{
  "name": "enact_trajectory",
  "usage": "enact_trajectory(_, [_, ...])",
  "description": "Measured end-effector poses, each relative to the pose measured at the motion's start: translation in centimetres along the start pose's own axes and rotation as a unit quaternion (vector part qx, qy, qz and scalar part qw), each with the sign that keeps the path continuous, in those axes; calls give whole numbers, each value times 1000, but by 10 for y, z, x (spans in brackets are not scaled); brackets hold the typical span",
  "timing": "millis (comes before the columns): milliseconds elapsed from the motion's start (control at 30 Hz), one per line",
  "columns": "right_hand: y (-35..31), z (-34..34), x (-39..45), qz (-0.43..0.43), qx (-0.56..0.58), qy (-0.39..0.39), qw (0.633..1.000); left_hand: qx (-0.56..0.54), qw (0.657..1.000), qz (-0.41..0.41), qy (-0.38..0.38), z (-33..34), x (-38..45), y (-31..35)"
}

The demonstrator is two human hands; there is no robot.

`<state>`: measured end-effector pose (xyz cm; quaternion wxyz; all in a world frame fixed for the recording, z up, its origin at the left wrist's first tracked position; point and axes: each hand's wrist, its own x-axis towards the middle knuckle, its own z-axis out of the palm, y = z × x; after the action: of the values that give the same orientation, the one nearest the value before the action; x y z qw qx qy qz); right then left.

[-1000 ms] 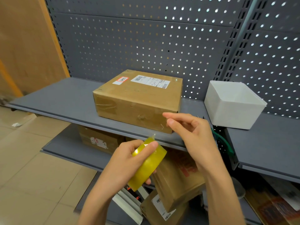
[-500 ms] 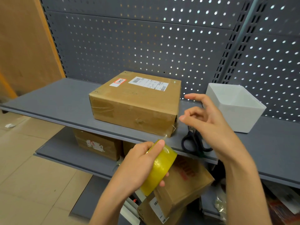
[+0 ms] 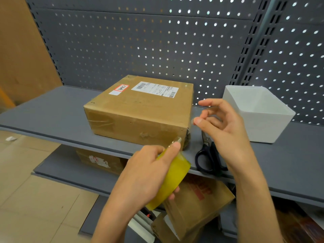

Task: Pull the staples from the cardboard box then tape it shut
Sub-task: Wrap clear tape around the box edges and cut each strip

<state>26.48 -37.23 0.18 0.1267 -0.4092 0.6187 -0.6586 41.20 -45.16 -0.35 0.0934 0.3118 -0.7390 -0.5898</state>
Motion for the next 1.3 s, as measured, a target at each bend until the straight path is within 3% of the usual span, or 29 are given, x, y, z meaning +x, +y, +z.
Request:
enact_trajectory(133, [0,2,10,-21,-48,-8,999,45,999,-8,-2,1,1,9])
enact_trajectory(333, [3,7,21,-35,-134,4,990,236,967,6,100,-2,7,21])
enact_trajectory(567, [7,5,30,-25,-160,-5,987,267,957,-2,115,2,13,28])
enact_trajectory(1000, [10,6,39,-26,-224,-39,974,251,964,5,88,5,22,29])
enact_trajectory(1167, [17,4,40,-42,-258,-39,965,178,981,4,72,5,21,24])
enact_trajectory(1300, [25,1,43,-18,-208,-21,978,96,995,0,35,1,18,17])
